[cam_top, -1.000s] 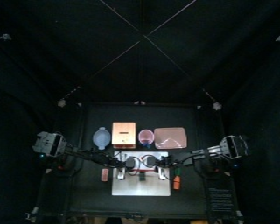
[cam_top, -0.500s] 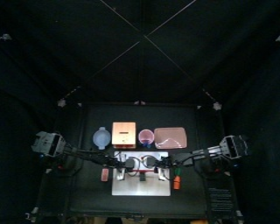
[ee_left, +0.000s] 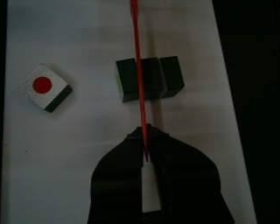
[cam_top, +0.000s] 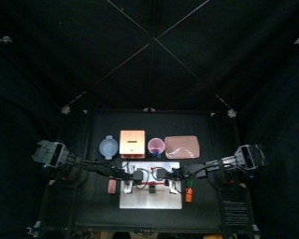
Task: Cut the sushi into 4 pieces with the knife
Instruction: Cut the sushi into 4 pieces
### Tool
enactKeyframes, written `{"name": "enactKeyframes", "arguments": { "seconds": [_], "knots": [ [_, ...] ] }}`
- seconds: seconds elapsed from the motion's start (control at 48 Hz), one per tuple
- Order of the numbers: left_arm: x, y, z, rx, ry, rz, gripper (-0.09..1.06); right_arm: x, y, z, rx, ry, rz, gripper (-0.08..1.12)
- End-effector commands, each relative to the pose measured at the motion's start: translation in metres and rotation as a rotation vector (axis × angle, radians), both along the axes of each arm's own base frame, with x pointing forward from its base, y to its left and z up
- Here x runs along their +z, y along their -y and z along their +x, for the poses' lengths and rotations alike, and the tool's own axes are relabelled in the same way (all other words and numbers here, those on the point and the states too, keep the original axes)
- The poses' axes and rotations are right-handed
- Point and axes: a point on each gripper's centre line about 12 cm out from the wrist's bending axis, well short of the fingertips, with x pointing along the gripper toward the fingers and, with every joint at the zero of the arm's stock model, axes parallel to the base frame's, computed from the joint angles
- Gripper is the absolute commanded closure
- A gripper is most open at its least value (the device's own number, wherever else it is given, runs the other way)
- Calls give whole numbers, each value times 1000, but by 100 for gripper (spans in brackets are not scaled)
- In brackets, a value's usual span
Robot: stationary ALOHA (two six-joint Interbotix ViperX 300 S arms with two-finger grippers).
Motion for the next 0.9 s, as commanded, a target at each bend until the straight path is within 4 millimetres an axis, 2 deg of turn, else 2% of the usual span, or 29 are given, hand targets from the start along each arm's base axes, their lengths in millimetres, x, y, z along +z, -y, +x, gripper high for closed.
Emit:
{"name": "enactKeyframes", "arguments": {
  "seconds": [0.021,0.667,0.896],
  "knots": [
    [3,5,2,-5,8,-8,53,6,-1,-1,0,13,5,73],
    [-21,8,2,10,-62,-21,53,-8,0,-3,0,-26,-4,73],
    [-21,10,2,4,-63,-20,53,-6,0,-1,3,-21,-8,73]
  ]
}}
